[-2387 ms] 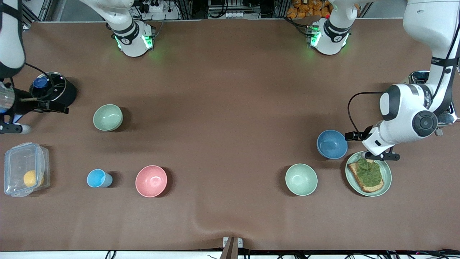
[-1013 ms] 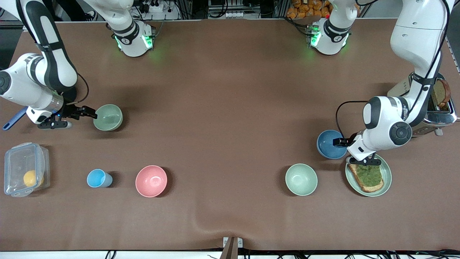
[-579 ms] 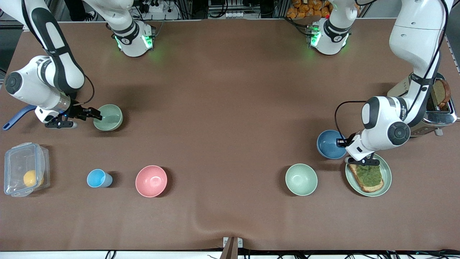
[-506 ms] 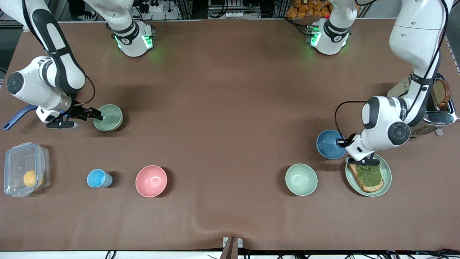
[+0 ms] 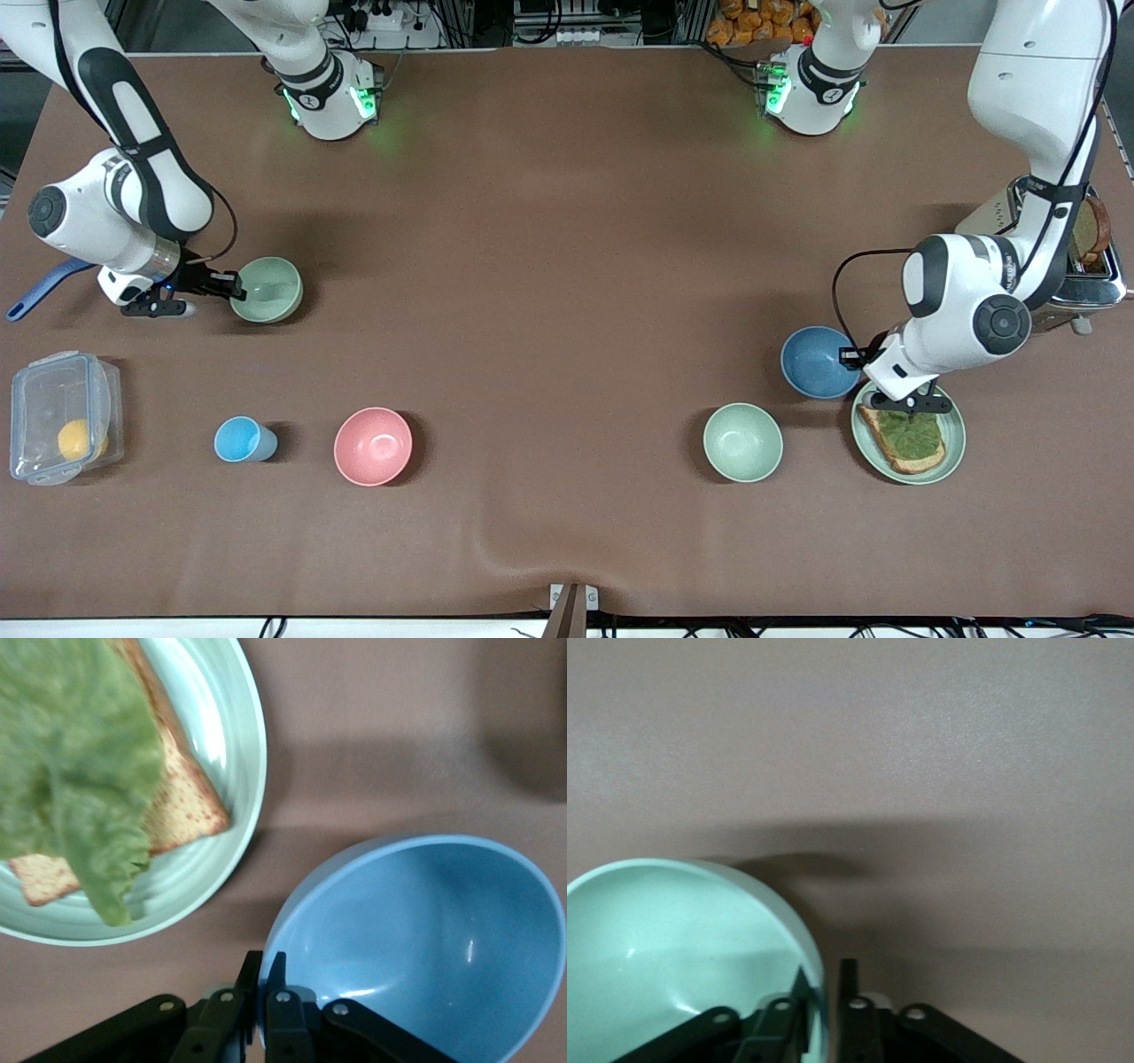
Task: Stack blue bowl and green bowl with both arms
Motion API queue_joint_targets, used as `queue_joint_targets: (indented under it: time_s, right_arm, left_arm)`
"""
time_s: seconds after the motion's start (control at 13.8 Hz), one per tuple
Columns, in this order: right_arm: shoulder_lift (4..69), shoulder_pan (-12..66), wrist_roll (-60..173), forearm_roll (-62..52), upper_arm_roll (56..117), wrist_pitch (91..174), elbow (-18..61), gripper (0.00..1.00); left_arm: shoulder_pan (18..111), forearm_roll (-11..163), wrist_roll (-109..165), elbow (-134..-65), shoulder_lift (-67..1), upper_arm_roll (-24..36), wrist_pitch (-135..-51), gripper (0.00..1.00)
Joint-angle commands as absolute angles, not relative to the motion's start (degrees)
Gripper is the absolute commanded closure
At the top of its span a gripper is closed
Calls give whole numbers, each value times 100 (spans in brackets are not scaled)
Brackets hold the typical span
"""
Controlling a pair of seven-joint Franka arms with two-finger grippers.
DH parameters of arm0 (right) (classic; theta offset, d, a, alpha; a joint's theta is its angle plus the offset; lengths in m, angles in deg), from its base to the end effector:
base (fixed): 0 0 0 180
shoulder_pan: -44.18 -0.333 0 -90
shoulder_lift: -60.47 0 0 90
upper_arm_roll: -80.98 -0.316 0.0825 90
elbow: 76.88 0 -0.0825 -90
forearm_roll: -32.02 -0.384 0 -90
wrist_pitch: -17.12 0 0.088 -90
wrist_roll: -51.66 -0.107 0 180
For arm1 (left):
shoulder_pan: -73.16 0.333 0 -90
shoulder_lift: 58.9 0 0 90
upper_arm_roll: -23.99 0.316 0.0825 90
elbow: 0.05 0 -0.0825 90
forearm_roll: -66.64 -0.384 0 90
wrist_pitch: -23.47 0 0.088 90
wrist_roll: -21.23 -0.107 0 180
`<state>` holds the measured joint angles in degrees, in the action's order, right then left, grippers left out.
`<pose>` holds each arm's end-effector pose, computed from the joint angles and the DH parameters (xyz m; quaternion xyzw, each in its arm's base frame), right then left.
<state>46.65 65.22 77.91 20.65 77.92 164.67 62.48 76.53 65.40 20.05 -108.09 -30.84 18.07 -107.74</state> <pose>0.4552 -0.1502 0.1995 -0.9971 0.0147 0.0247 0.0698 0.6255 -0.0243 0.2409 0.9984 -0.0349 -0.0415 0.0162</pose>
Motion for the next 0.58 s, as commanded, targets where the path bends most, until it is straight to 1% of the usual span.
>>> queue_joint_targets:
  time_s: [0.0,0.07,0.29,0.51]
  right_arm:
    - [4843,6572,7891,1884,7694,16304,6295,100]
    - [4956,6571,7847,1866,7676,16067,6278,100]
    - [5387,6187,7777,981,7685,15407,6234,100]
    - [5835,5703,6656,847,7676,14994,6207,100]
  left_arm:
    - [7676,6698,2070,-10904,-3516,1766,-10740,100]
    - [7676,6926,2105,-10895,-3647,1696,-10740,100]
    - [7659,7253,2333,-10825,-3964,1573,-10487,100]
    - [7650,7253,2965,-10649,-3991,1231,-10161,100]
